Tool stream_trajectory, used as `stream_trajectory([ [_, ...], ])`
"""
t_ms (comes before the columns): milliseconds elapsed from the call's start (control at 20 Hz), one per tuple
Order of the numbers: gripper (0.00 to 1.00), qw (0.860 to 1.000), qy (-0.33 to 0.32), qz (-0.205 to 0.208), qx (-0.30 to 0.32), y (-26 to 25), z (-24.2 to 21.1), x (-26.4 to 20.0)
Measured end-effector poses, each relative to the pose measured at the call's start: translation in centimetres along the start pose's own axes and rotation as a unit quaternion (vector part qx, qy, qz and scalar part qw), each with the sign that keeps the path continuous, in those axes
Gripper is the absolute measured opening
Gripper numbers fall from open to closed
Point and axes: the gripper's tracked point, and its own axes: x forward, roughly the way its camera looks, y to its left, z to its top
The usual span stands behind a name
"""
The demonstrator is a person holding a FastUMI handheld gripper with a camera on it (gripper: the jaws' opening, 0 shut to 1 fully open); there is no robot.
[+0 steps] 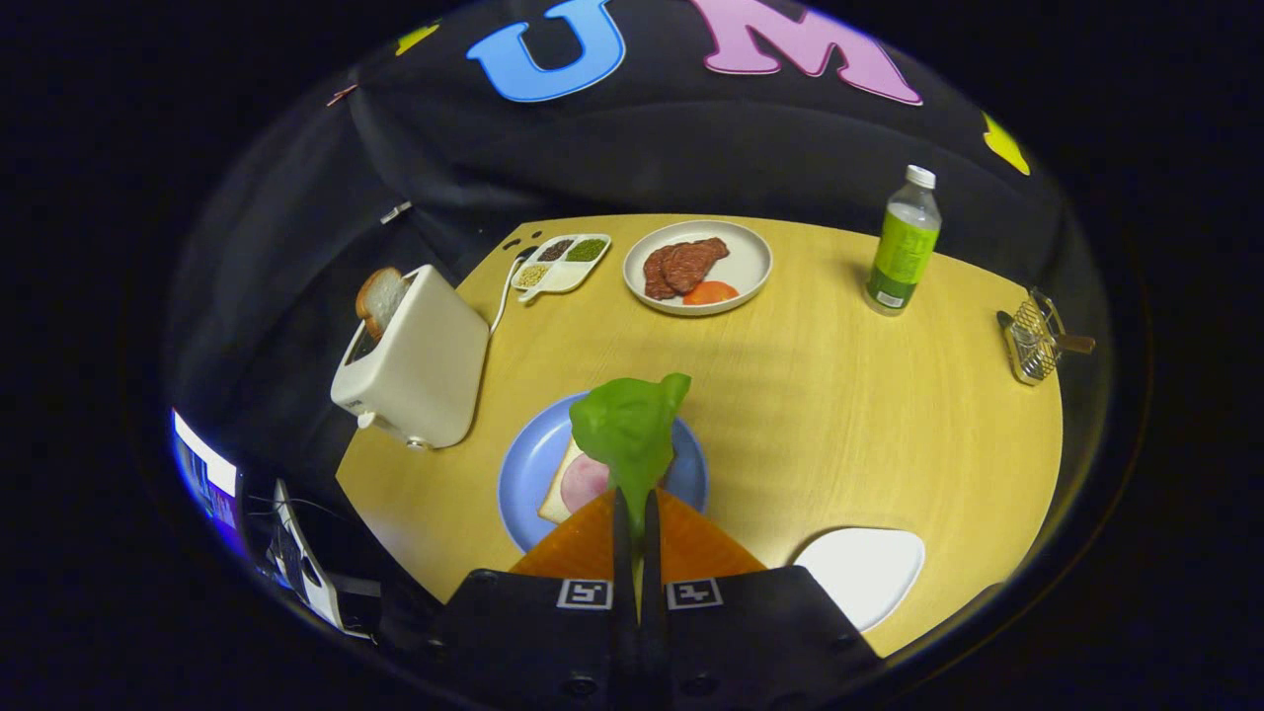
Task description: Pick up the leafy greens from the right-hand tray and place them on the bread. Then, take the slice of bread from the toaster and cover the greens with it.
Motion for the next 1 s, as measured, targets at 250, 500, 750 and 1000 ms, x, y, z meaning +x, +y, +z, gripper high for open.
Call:
stream_trajectory([
  [250, 0.05, 1.000, 0.025, 0.010, -0.012, 2.4, -0.6, 3.0],
  [500, 0.15, 0.999, 0.049, -0.002, -0.022, 2.6, -1.4, 5.0],
  [750, 0.36, 0.998, 0.058, -0.012, -0.024, 3.0, -1.6, 6.4],
  [1000, 0.69, 0.998, 0.058, -0.004, -0.020, 3.6, -1.4, 6.9],
])
